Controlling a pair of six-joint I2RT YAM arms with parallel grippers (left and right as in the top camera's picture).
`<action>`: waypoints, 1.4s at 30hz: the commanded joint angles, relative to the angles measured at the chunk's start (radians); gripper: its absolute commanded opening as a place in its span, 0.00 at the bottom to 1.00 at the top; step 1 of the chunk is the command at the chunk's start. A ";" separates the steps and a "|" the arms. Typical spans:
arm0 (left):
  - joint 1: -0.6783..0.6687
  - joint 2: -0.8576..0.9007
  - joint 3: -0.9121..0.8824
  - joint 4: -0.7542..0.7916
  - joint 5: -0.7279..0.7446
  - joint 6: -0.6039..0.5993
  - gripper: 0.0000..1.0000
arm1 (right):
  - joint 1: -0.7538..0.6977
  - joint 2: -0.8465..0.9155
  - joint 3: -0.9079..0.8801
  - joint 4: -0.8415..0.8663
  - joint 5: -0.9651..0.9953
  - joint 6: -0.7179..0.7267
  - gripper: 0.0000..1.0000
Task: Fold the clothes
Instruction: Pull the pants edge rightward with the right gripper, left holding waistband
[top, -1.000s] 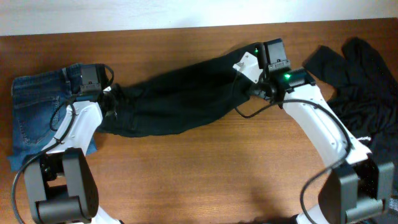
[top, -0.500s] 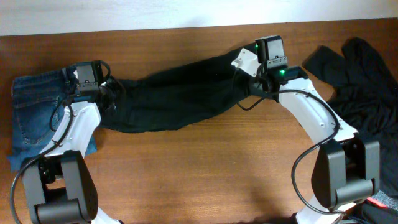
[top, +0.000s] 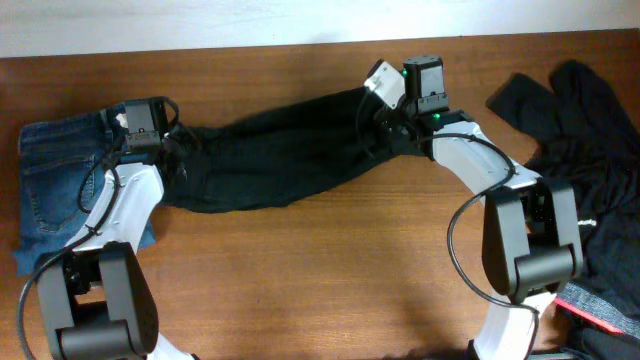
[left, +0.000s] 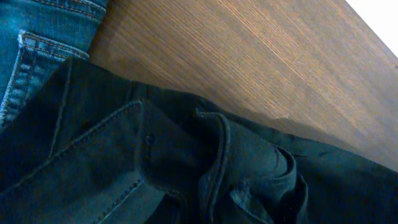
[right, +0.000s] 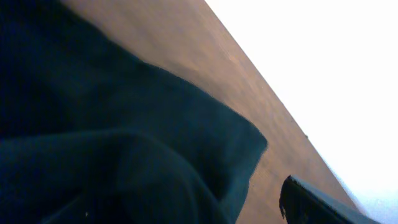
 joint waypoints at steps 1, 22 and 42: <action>0.000 -0.034 0.019 0.001 -0.032 -0.014 0.01 | -0.032 -0.011 0.018 0.027 0.133 0.208 0.92; 0.000 -0.034 0.019 -0.035 -0.032 -0.010 0.01 | -0.158 -0.193 0.142 -0.315 -0.003 0.604 0.99; 0.000 -0.034 0.019 -0.036 -0.032 -0.010 0.01 | -0.254 -0.089 0.140 -0.604 -0.439 0.597 0.75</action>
